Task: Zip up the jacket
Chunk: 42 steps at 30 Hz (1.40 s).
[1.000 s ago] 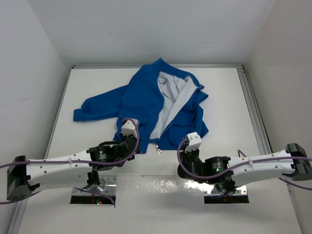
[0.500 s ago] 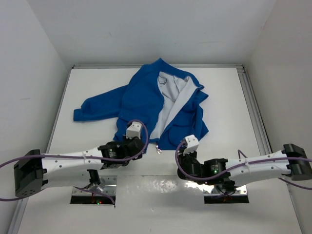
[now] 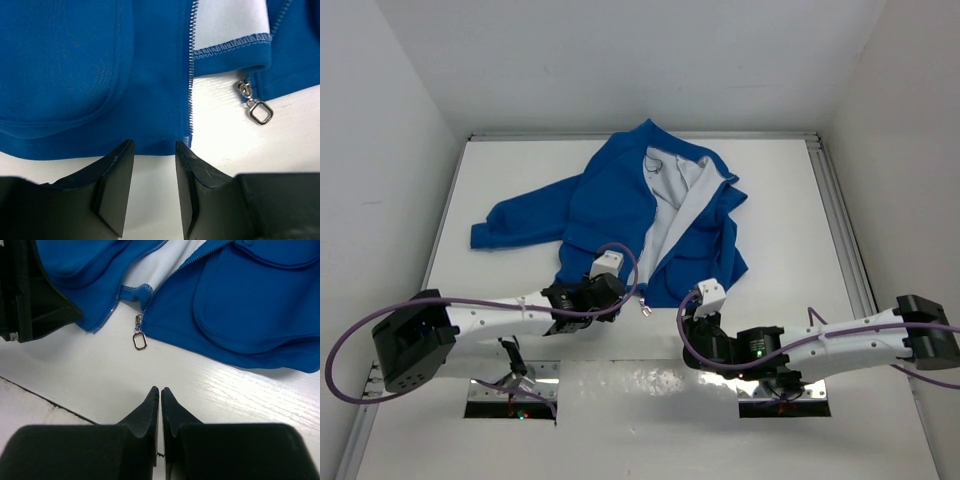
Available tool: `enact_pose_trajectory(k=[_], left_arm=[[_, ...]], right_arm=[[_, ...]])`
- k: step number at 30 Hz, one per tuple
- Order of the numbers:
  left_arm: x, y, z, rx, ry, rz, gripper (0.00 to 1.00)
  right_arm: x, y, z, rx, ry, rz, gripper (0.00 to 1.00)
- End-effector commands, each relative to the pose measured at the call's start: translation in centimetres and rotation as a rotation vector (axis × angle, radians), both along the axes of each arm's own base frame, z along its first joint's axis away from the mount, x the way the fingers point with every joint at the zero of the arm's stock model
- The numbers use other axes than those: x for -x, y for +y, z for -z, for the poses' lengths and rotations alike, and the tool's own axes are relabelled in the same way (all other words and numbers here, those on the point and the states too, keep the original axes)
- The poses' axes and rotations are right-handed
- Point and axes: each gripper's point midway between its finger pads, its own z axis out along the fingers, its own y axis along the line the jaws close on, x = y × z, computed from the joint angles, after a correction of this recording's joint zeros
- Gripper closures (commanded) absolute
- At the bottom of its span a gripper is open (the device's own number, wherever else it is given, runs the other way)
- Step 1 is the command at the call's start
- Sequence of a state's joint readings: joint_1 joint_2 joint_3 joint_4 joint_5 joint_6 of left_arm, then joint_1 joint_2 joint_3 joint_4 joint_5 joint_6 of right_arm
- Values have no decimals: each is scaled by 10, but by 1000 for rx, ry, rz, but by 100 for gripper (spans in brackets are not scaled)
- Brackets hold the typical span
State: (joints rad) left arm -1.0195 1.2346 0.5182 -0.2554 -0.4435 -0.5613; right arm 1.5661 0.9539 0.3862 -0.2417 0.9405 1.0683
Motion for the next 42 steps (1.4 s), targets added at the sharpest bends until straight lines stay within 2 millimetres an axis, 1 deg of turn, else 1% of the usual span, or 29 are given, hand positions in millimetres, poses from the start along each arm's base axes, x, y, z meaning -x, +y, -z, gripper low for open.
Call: enact_pose_trajectory(k=[1,7,10,11,13,16,18,20,21,23,24,25,26,27,28,30,31,32,33,34,35,36,37,38,39,40,41,42], left_arm=[[-8,-9,-6,34,-31,-5,64],[-15,-15,-5,51,-43,-1,62],[-15,-18,3,51,-14,14,63],[-14,-17,8,33,-4,11,63],[-16,-11,12,16,-11,-12,64],[-18,-11,19,24,0,-17,66],[-19,-5,23,-4,1,-33,67],[-17,-7,29,6,17,-29,69],[-16,-9,32,7,27,-23,71],[-13,-10,37,5,48,-22,84],[-9,-10,41,12,66,-12,93],[-8,-11,42,24,71,-16,98],[-8,-11,42,33,71,-18,100],[-8,-13,40,40,70,-19,100],[-9,-12,38,41,65,-23,100],[-12,-12,25,71,36,-38,100],[-12,-13,18,98,22,-44,100],[-15,-19,1,168,-17,-46,100],[-15,-19,-5,199,-29,-48,100],[-17,-25,-22,265,-62,-49,100],[-18,-27,-31,299,-75,-49,100],[-18,-28,-38,326,-89,-49,100],[-21,-34,-51,389,-123,-44,100],[-22,-36,-67,454,-160,-39,100],[-19,-33,-65,473,-171,-37,100],[-21,-35,-76,522,-204,-33,100],[-21,-35,-89,566,-238,-26,100],[-20,-32,-89,563,-259,-13,100]], right_arm=[[18,14,-2,-36,2,-70,96],[20,14,2,-45,13,-77,95],[21,13,3,-40,24,-63,95],[20,12,4,-42,23,-63,95],[21,13,5,-42,22,-72,95],[22,11,7,-45,33,-62,95],[22,13,8,-55,32,-69,95],[23,14,8,-49,36,-78,95],[23,14,8,-45,38,-73,95],[22,14,7,-54,35,-64,95],[21,15,7,-56,29,-66,95],[22,16,6,-54,23,-74,95],[21,16,5,-51,21,-72,95],[20,15,4,-55,25,-60,95],[20,14,3,-55,23,-54,94],[18,14,1,-74,11,-48,93],[17,16,-1,-83,4,-50,91],[17,17,-4,-88,0,-48,89],[15,18,-8,-92,-12,-38,86],[14,23,-15,-118,-19,-34,80],[11,25,-19,-114,-44,-37,78],[11,30,-24,-150,-41,-34,75],[11,39,-31,-179,-49,-59,73],[4,42,-34,-206,-39,-51,72],[2,49,-36,-237,-10,-74,72],[16,69,-36,-328,82,-192,72],[-1,68,-38,-395,112,-172,71],[-2,73,-43,-481,151,-195,70]])
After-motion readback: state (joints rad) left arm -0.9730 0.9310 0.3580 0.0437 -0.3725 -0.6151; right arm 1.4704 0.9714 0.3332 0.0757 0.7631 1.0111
